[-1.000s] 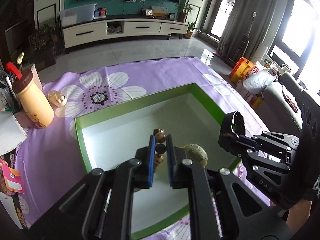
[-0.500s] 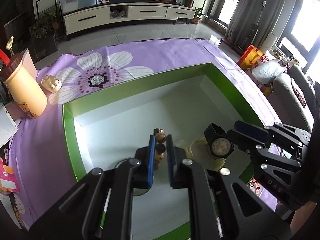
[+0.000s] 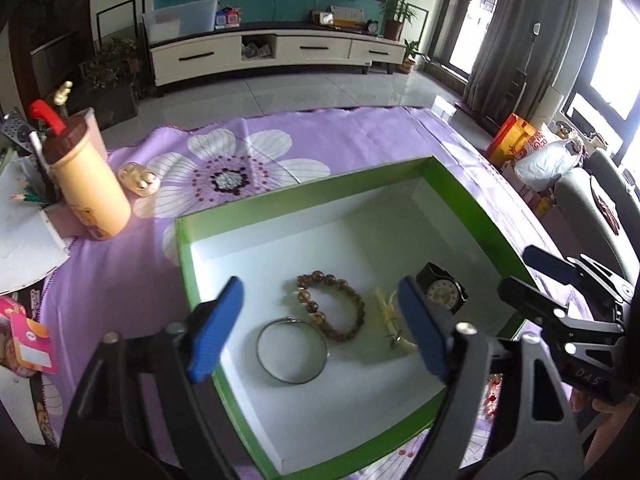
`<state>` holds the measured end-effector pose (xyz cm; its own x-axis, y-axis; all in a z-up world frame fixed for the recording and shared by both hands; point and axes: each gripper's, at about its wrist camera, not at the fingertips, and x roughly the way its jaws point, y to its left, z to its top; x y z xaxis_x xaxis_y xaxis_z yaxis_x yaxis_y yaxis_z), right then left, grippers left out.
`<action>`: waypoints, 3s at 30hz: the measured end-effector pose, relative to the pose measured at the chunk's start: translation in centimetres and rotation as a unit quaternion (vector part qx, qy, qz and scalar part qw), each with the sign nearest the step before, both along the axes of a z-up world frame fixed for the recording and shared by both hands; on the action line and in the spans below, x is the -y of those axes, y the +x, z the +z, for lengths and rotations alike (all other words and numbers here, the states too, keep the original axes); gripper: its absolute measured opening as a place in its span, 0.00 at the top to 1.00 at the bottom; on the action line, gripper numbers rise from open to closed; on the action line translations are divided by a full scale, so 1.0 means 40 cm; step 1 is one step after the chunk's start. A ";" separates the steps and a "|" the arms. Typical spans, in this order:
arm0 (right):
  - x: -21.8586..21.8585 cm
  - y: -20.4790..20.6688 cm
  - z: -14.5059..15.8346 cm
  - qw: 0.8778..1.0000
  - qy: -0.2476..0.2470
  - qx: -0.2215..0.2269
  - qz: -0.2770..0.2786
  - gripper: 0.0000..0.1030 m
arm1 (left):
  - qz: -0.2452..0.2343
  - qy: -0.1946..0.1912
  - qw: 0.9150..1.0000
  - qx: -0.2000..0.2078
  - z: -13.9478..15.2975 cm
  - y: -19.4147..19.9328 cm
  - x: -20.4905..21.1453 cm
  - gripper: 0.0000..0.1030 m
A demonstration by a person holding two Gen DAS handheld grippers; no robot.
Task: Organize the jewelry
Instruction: 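Lower the bead bracelet and black watch into the green box and open both grippers, then grasp the small dark charm with the left gripper while the right gripper grasps the black flower brooch, then lower the charm and brooch into the green box and open both grippers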
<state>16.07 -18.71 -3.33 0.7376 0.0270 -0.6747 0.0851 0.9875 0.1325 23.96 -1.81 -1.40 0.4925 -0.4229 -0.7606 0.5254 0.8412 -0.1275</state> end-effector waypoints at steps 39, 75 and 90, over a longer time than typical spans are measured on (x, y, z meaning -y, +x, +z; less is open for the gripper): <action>-0.200 -0.222 -0.182 0.994 0.034 -0.063 0.083 0.30 | -0.013 0.074 0.997 -0.031 -0.178 -0.361 -0.160 0.06; -0.232 -0.105 -0.216 0.992 -0.039 -0.082 0.089 0.80 | -0.091 0.059 0.994 -0.015 -0.229 -0.376 -0.136 0.95; -0.166 -0.203 -0.053 0.997 -0.034 -0.007 0.062 0.80 | -0.077 0.030 0.996 0.030 -0.048 -0.365 -0.109 0.95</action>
<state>7.94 -12.06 -5.45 0.7217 0.0714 -0.6885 -0.0373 0.9972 0.0644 9.35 2.56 -3.31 0.4702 -0.4512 -0.7585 0.6544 0.7549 -0.0433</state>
